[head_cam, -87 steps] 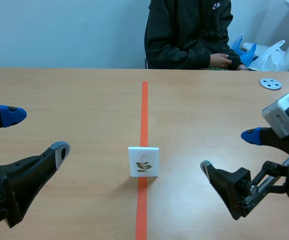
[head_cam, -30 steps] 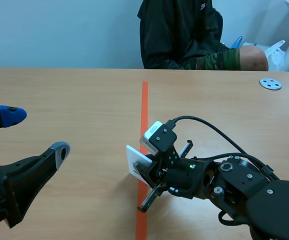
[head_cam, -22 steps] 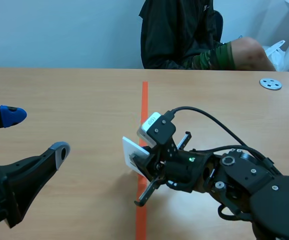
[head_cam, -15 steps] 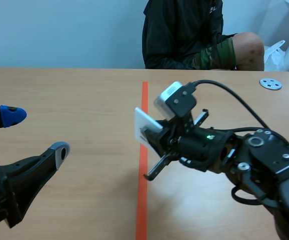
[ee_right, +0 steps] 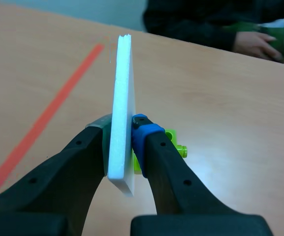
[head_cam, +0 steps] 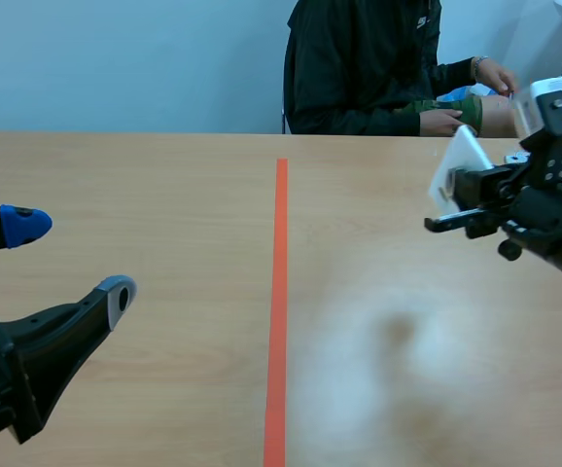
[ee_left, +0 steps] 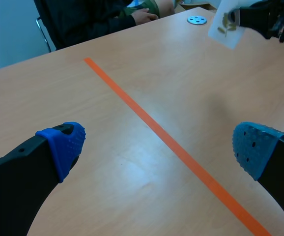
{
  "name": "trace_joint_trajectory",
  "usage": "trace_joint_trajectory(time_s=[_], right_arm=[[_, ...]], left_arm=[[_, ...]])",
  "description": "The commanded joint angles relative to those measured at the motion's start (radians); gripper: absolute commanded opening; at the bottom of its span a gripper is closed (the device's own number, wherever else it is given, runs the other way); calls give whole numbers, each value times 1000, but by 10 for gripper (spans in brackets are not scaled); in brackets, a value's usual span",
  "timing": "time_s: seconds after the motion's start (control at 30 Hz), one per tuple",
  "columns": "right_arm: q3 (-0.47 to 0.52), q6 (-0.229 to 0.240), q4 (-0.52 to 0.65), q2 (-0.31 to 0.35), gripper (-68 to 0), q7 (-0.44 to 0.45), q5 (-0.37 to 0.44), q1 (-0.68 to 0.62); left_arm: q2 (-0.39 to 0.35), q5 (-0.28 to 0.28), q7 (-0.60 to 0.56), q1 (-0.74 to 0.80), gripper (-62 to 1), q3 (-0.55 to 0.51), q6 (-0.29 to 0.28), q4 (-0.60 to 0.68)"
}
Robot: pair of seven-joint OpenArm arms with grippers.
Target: Sort the leaf by its shape. The table is split by an orange tape line. A compound leaf with several leaflets goes to the left side, a simple leaf with one blade goes to the right side. Return to the home posture when a red brick is placed on the table.
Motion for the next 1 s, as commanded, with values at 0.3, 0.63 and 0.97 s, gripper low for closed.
trace_joint_trajectory(time_s=[0.3,0.63,0.97], right_arm=[[19,-10,-436,5,-664,76,6,294],[19,-79,-798,5,-664,183,-144,470],[19,-121,-870,5,-622,192,-164,473]], left_arm=[[5,-10,-14,-3,14,7,-2,18],[5,-10,-14,-3,14,7,-2,18],[5,-10,-15,-3,14,7,-2,18]])
